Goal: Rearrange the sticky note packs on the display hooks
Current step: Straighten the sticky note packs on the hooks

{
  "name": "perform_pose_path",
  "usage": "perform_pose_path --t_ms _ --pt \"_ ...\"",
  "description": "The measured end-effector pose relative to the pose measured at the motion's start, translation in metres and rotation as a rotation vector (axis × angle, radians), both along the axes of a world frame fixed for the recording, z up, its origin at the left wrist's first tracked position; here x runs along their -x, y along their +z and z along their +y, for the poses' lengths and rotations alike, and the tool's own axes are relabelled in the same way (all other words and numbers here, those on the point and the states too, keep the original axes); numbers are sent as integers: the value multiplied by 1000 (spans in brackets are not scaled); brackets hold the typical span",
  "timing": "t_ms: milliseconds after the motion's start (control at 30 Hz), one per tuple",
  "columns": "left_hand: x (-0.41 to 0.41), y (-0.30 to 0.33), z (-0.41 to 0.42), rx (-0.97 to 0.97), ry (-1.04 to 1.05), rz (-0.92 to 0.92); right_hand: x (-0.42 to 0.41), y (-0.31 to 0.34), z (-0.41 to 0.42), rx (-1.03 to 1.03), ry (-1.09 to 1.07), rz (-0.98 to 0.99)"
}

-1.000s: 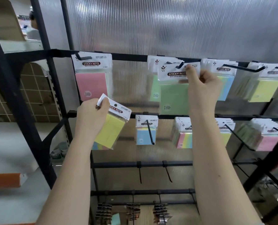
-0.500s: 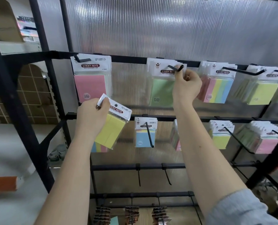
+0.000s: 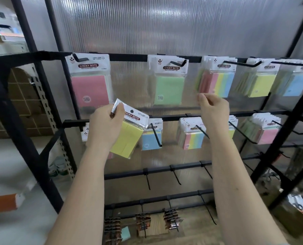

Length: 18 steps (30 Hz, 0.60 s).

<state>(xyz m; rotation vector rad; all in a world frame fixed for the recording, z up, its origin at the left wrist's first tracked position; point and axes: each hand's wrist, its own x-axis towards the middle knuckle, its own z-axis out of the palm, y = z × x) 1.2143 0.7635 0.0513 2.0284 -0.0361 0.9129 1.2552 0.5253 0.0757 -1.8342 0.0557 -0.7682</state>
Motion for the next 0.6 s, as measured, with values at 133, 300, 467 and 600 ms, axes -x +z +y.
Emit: perform_pose_path --t_ms 133,300,467,600 --pt "4 -1 -17 -15 -86 13 28 -23 -22 89 -43 97" --pt "4 0 -50 -7 -135 33 46 -41 -60 222 -83 255" --pt "0 2 -98 -21 -161 44 56 -56 -116 272 -139 335" --pt "-4 3 -151 -23 -199 36 56 -63 -168 262 -173 364"
